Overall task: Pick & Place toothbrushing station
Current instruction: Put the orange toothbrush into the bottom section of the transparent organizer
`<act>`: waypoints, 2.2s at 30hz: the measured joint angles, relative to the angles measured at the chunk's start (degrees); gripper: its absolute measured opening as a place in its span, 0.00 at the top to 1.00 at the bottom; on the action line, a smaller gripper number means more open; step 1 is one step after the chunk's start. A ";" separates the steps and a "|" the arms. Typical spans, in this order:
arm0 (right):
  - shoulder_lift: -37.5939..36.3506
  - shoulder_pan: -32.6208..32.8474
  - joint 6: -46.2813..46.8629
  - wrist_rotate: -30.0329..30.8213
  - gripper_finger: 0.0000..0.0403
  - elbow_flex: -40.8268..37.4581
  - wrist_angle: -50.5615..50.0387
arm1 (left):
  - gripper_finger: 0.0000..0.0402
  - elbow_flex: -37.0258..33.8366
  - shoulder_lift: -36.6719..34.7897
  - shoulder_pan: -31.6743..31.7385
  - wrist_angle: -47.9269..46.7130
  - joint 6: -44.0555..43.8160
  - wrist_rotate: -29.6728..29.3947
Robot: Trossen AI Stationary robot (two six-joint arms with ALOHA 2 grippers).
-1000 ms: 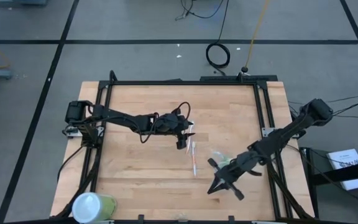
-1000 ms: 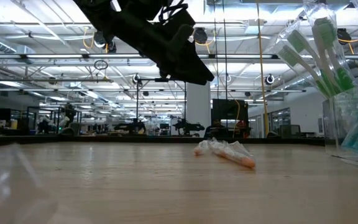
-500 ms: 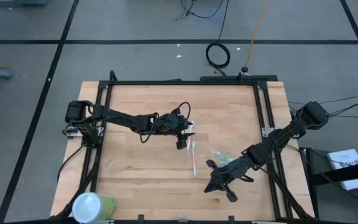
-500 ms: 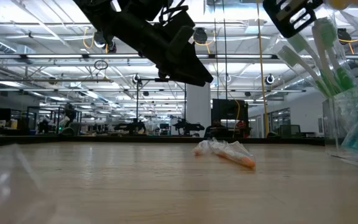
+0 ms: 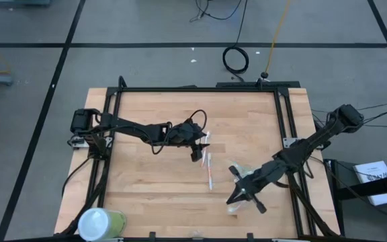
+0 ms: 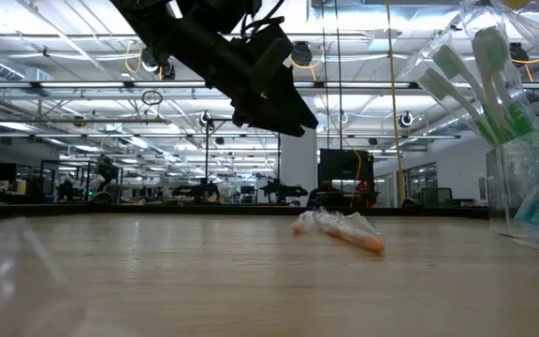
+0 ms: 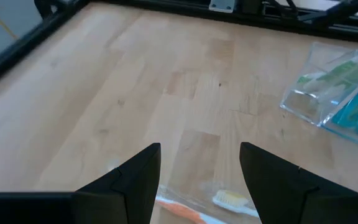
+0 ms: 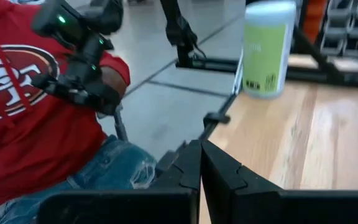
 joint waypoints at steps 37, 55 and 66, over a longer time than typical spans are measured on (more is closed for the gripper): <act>-5.92 -0.05 -14.85 0.18 1.00 -0.04 -6.80 | 0.43 17.70 19.71 -6.93 -33.68 -28.84 -9.16; -6.13 -0.05 -16.77 0.43 1.00 -0.04 -8.47 | 0.59 17.73 19.23 -5.87 -38.99 -29.48 -6.50; -12.29 -0.05 -19.84 19.96 1.00 -0.04 -13.20 | 0.93 17.34 17.81 -5.43 -39.84 -19.61 -12.43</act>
